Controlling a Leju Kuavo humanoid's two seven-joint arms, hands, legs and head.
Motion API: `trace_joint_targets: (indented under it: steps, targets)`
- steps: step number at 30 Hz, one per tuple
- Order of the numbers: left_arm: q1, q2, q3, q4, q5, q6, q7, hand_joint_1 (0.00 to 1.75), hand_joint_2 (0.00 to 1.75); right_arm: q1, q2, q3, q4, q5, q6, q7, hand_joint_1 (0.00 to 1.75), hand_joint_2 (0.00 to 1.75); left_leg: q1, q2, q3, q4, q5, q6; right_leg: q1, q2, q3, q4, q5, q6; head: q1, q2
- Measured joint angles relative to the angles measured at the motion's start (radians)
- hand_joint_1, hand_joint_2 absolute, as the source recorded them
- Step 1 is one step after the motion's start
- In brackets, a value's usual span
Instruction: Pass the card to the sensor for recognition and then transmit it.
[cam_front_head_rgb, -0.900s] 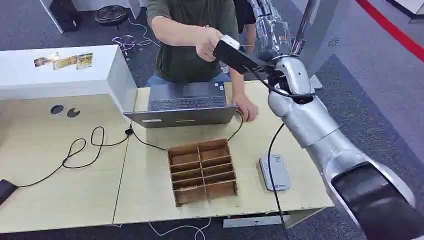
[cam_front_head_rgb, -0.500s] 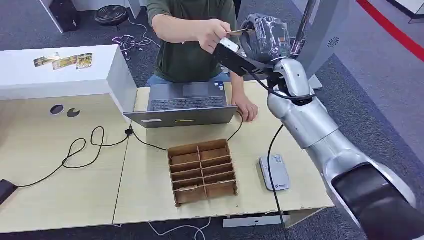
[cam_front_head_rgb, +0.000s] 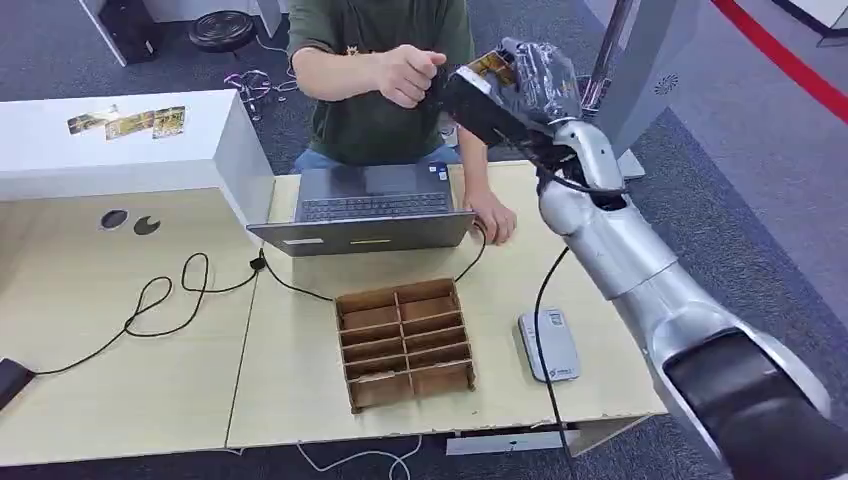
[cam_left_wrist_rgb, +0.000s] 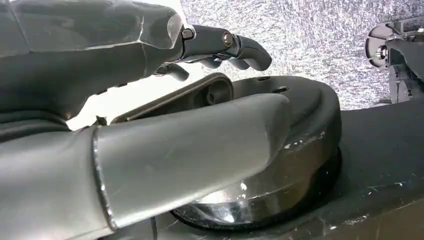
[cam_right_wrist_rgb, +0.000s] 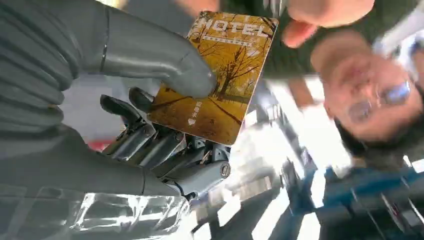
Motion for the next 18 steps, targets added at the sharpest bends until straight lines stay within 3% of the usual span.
trace_joint_targets:
  steps: [5,10,18]
  targets:
    - [0.0,0.0,-0.007,0.001,0.021,0.003,0.001,0.0,0.0,-0.003,0.037,-0.113,0.038,-0.388,0.159,0.02,1.75,1.75,0.0,0.0,0.0,0.0,0.0,0.0,0.0,0.0,0.0,0.0,0.0,0.0,0.0,0.0]
    - [0.001,0.003,-0.011,0.002,0.038,0.006,0.001,0.0,0.0,-0.039,0.052,-0.174,0.115,-0.668,0.303,0.069,1.75,1.75,0.0,0.0,-0.001,0.0,0.0,0.0,0.0,0.0,0.0,0.0,0.0,0.0,0.0,0.0]
    - [0.012,0.003,-0.011,0.002,0.068,0.007,-0.002,0.0,0.0,-0.112,0.011,-0.149,0.217,-1.025,0.453,0.189,1.75,1.75,0.0,0.0,-0.001,0.001,0.0,0.0,0.0,0.0,-0.001,0.0,0.001,0.001,0.0,0.0]
